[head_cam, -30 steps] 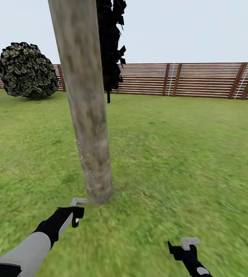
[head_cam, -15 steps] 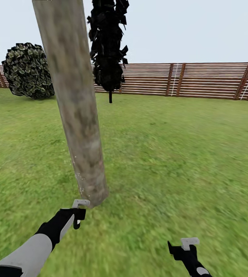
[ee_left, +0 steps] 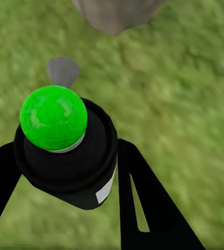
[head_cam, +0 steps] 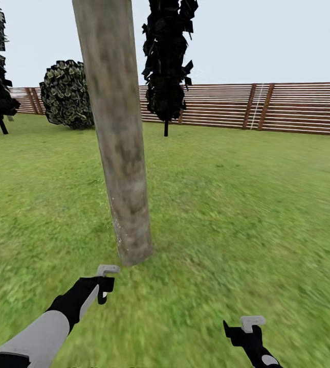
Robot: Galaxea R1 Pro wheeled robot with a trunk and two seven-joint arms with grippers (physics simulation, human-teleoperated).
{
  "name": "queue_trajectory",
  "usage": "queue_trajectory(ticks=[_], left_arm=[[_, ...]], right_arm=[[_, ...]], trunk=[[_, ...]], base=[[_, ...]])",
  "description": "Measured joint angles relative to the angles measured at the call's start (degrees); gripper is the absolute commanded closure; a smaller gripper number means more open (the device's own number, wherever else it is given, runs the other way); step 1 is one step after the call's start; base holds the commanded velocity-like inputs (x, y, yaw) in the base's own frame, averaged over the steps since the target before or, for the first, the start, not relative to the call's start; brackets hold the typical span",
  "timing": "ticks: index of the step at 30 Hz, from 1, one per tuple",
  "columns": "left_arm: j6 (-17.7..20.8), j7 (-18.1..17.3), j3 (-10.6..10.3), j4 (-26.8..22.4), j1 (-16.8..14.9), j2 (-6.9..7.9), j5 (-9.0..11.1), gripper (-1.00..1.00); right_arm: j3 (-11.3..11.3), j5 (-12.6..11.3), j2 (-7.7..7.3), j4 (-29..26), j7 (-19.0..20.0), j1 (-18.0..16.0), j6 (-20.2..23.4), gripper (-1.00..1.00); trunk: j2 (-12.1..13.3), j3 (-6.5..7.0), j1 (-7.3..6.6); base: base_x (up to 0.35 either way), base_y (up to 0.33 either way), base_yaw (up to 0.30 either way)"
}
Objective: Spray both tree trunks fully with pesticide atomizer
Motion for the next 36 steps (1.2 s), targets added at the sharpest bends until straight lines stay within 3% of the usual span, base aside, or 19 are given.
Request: queue_trajectory(ticks=[3, 6, 8, 10, 13, 18, 21, 24, 28, 31, 36], left_arm=[[0.00, 0.04, -0.02, -0.57, 0.00, -0.06, -0.05, 1.00], [0.60, 1.75, -0.37, -3.86, -0.04, -1.94, -0.49, 1.00], [1.22, 5.08, -0.37, -6.50, -0.08, -3.46, -0.51, 1.00], [4.05, 7.19, -0.46, -7.95, -0.08, -6.22, -0.49, 1.00], [5.39, 7.52, -0.45, -8.95, -0.17, -7.23, -0.57, 1.00], [5.76, 7.15, -0.09, -9.86, -0.10, -6.23, -0.39, 1.00], [6.21, 7.05, 0.26, -9.88, -0.23, -3.59, -0.35, 1.00], [6.78, 6.78, 2.75, -9.91, -0.42, -1.95, 0.49, 1.00], [6.92, 6.76, 2.93, -9.97, -0.49, -3.16, 0.60, 1.00], [9.69, 6.83, 1.54, -10.75, -0.64, -6.16, 0.48, 1.00], [15.84, 6.79, 0.24, -19.48, -0.19, -7.33, 0.44, 1.00]], right_arm=[[-0.03, 0.00, -0.04, 0.00, -0.01, 0.00, 0.00, -1.00], [-0.02, 0.00, -0.05, 0.00, 0.03, 0.00, 0.00, -1.00], [-0.05, 0.00, -0.06, 0.00, 0.00, 0.00, 0.00, -1.00], [-0.04, 0.00, -0.07, 0.00, 0.00, 0.00, 0.00, -1.00], [-0.05, 0.00, -0.07, 0.00, -0.01, 0.00, 0.00, -1.00], [-0.04, 0.00, -0.07, 0.00, -0.01, 0.00, 0.00, -1.00], [-0.05, 0.00, -0.07, 0.00, -0.01, 0.00, 0.00, -1.00], [-0.03, 0.00, -0.07, 0.00, 0.00, 0.00, 0.00, -1.00], [-0.04, 0.00, -0.07, 0.00, -0.01, 0.00, 0.00, -1.00], [-0.04, 0.00, -0.07, 0.00, -0.01, 0.00, 0.00, -1.00], [-0.05, 0.01, -0.07, 0.00, 0.00, 0.00, 0.00, -1.00]], trunk=[[0.00, 0.00, 0.00], [0.00, 0.00, 0.00], [0.00, 0.00, 0.00], [0.00, 0.00, 0.00], [0.00, 0.00, 0.00], [0.00, 0.00, 0.00], [0.00, 0.00, 0.00], [0.00, 0.00, 0.00], [0.00, 0.00, 0.00], [0.00, 0.00, 0.00], [0.00, 0.00, 0.00]], base=[[-0.004, -0.003, 0.012], [0.000, 0.000, 0.001], [0.000, 0.000, 0.000], [0.000, 0.000, 0.000], [0.000, 0.000, 0.000], [0.000, 0.000, 0.000], [0.000, 0.000, 0.000], [0.000, 0.000, 0.000], [0.000, 0.000, 0.000], [0.000, 0.000, 0.000], [0.000, 0.000, 0.000]])
